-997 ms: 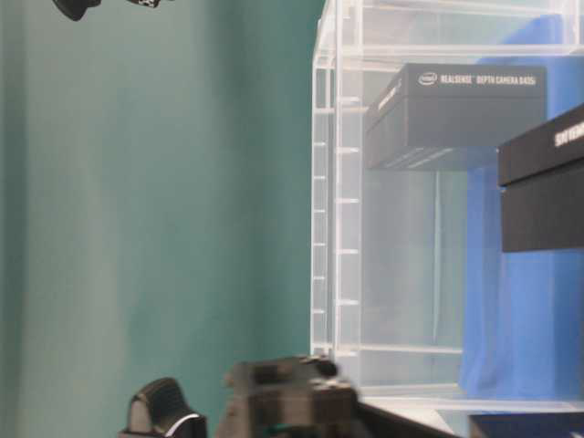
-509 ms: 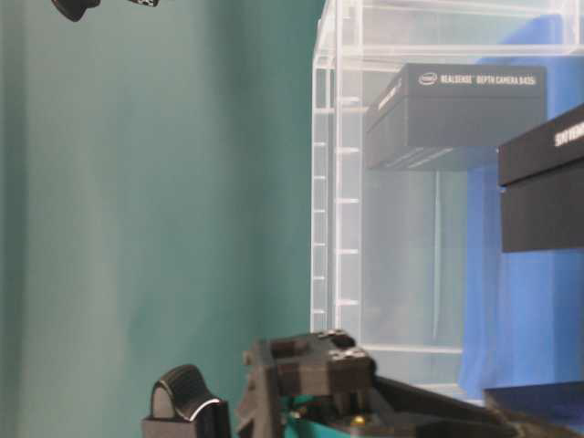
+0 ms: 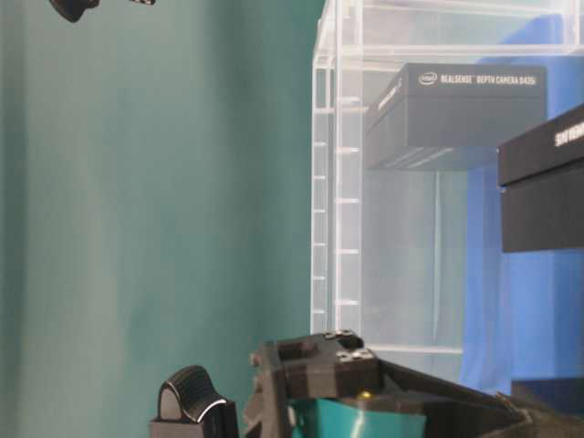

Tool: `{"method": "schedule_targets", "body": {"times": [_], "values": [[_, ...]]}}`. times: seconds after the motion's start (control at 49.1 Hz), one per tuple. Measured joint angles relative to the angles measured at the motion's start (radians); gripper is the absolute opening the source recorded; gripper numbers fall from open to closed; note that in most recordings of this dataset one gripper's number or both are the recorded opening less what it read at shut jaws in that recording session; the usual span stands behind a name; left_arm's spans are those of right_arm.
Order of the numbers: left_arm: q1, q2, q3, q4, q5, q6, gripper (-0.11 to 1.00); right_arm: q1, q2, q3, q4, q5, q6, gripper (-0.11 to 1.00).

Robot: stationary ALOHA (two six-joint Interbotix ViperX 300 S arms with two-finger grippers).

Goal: Take out the box from the case.
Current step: 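Lower the boxes onto the cloth left of the first pair and release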

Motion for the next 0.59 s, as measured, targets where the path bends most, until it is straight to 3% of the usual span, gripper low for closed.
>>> {"method": "schedule_targets", "body": {"times": [0.59], "values": [[0.000, -0.012, -0.032, -0.011, 0.006, 0.002, 0.97, 0.003, 0.003, 0.000, 0.002, 0.000, 0.000, 0.91]]}}
